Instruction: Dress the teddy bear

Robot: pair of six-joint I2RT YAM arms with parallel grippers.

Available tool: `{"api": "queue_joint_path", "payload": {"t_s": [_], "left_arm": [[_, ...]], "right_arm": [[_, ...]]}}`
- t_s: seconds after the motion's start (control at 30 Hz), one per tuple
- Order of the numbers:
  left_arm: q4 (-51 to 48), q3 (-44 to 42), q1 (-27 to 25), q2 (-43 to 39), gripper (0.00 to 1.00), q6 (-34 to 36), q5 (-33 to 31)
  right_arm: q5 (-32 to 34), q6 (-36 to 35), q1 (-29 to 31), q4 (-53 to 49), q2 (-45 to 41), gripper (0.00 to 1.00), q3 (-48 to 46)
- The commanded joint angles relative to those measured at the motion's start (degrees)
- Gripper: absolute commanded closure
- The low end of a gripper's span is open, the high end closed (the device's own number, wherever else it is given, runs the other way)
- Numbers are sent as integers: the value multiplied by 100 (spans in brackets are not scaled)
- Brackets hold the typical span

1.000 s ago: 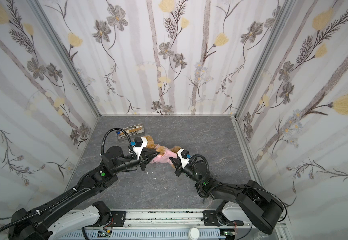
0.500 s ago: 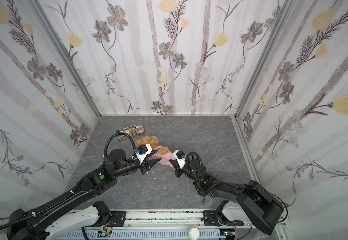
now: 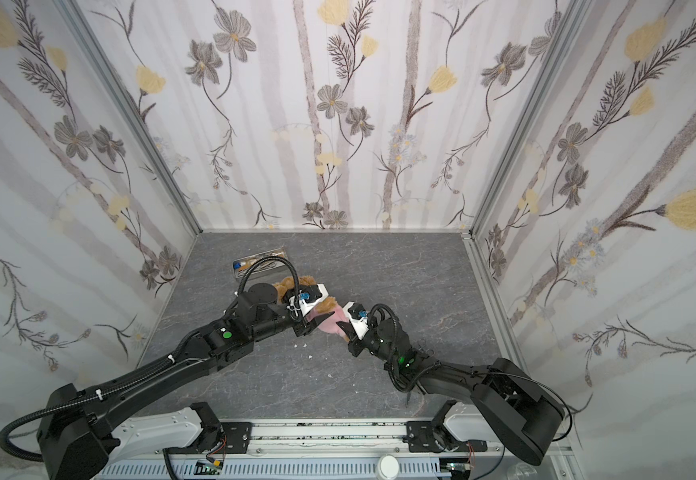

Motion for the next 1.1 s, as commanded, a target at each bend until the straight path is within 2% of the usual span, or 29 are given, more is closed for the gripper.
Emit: {"api": "queue_joint_path", "payload": {"t_s": [0.0,0.13,0.23,0.33,0.4,0.47,0.5,0.57,0.6,0.7,0.87,0.93,1.07], "left_arm": [[21,157,-12,256,36,209,-46],[34,308,-14,450,46,163,-111],[34,404,-24,513,59,46,44],[34,305,-26,494,85,17,-8],[34,216,-15,421,96,-26,-76],[34,177,-14,357,93,-83,-61],[30,174,-8,327,86,-118,2],[34,164,-14,298,63,-172,127],[34,148,-15,290,57,-176,159],[25,86,-12,306,48,-107,161],[0,67,-15,452,45,47,-31],[-1,118,-12,520,49,45,-84],[8,234,-12,522,66,-42,-48]], "right_arm": [[-29,-79,36,194,8,100,69],[60,-144,58,108,18,100,74],[122,-159,63,122,105,100,51],[193,-136,62,199,164,100,1],[228,-131,61,249,131,100,-46],[222,-132,58,269,94,100,-74],[220,-135,63,261,85,100,-61],[197,-137,62,238,91,100,-24],[195,-148,63,227,98,100,2],[186,-149,57,211,111,100,46],[170,-153,62,181,120,100,75],[177,-159,60,160,135,100,92],[206,-193,63,167,189,100,89]]}}
